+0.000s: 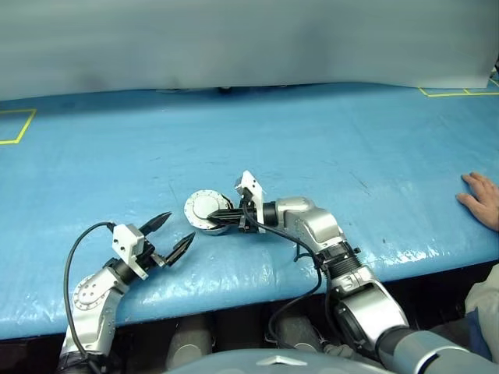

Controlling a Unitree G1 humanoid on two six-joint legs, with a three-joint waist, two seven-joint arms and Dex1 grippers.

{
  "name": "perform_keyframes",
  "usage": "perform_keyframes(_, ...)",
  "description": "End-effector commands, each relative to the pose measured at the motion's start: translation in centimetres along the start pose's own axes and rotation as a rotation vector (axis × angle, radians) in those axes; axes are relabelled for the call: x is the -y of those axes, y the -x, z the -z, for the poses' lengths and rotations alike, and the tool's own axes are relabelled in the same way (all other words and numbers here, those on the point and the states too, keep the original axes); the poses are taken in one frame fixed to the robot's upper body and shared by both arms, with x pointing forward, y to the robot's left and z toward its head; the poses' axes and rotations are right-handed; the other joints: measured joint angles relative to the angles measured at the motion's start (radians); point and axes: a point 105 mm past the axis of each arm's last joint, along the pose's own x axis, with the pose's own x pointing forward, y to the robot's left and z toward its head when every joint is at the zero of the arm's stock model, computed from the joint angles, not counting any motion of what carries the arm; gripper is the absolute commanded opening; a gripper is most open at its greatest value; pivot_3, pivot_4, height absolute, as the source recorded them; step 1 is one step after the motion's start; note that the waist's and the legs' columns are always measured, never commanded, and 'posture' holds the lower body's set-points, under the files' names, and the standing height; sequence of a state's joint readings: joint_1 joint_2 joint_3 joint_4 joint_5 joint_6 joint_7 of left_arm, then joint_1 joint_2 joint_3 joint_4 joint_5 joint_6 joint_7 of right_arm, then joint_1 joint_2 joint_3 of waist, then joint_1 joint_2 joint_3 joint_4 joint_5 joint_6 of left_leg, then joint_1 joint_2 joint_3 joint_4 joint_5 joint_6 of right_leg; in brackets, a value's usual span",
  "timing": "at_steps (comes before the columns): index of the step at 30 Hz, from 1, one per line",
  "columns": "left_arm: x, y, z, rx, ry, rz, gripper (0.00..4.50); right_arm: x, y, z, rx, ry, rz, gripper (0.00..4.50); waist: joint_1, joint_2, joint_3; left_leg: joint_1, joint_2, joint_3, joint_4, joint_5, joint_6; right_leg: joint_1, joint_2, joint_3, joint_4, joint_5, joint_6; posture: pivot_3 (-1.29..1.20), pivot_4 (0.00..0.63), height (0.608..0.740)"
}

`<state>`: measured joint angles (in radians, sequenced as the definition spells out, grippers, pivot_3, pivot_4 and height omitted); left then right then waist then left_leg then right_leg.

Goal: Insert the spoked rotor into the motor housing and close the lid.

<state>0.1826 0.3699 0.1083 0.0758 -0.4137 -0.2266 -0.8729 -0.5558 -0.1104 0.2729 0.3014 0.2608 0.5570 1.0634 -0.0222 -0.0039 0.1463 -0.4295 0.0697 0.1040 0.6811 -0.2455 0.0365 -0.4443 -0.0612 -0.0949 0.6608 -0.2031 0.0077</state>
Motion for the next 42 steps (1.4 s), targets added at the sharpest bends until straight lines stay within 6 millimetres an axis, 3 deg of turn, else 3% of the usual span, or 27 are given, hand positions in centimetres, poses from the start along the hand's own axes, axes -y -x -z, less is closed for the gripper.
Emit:
perform_keyframes(1, 0.5, -0.1, -0.8, 0.041, -0.008, 0.003, 4.5, -1.1, 0.1, -1.7, 0.059, 0.046, -0.033, 0.04, 0.0, 0.0, 0.0, 0.0, 0.0, 0.0, 0.0, 0.0, 0.0, 0.0, 0.0, 0.0, 0.0, 0.0, 0.0, 0.0, 0.15, 0.74)
perform_keyframes(11, 0.1, -0.2, -1.7, 0.09, 0.001, -0.019, 4.5, -2.8, 1.3, -3.9, 0.142, 0.129, -0.024, 0.04, 0.003, 0.0, 0.0, 0.0, 0.0, -0.001, 0.0, 0.0, 0.0, 0.0, 0.0, -0.001, 0.0, -0.001, -0.002, 0.0, 0.15, 0.74)
perform_keyframes(18, -0.5, 0.2, -2.2, 0.074, -0.012, 0.006, 4.5, -2.4, 2.2, -5.9, 0.272, 0.268, 0.133, 0.04, 0.004, 0.0, 0.0, 0.0, 0.0, -0.001, 0.0, 0.0, 0.0, 0.0, 0.0, -0.001, 0.0, -0.002, -0.003, 0.0, 0.15, 0.74)
perform_keyframes(27, -0.7, 1.0, -2.3, 0.054, -0.019, -0.011, 4.5, -1.2, 0.8, -4.7, 0.218, 0.294, 0.22, 0.04, 0.002, 0.0, 0.0, 0.0, 0.0, -0.001, 0.0, 0.0, 0.0, 0.0, 0.0, -0.001, -0.001, -0.002, -0.003, 0.0, 0.15, 0.74)
perform_keyframes(30, -0.7, 1.1, -2.4, 0.056, -0.017, -0.016, 4.5, -1.4, 0.2, -4.2, 0.185, 0.312, 0.202, 0.64, 0.002, 0.0, 0.0, 0.0, 0.0, -0.001, 0.0, 0.0, 0.0, 0.0, 0.0, -0.001, -0.001, -0.002, -0.004, 0.0, 0.15, 0.74)
perform_keyframes(34, -0.5, 1.0, -2.3, 0.06, -0.012, -0.019, 4.5, -0.3, -0.5, -3.3, 0.108, 0.436, 0.284, 1.94, 0.002, 0.0, 0.0, 0.0, 0.0, -0.001, 0.0, 0.0, 0.0, 0.0, 0.0, -0.001, -0.001, -0.003, -0.004, 0.0, 0.15, 0.74)
perform_keyframes(42, -0.3, 0.8, -2.2, 0.06, -0.006, -0.018, 4.5, 0.1, -1.3, -3.0, 0.095, 0.495, 0.317, 4.48, 0.002, 0.0, 0.0, 0.0, 0.0, -0.001, 0.0, 0.0, 0.0, 0.0, 0.0, -0.001, -0.001, -0.003, -0.004, 0.0, 0.15, 0.74)
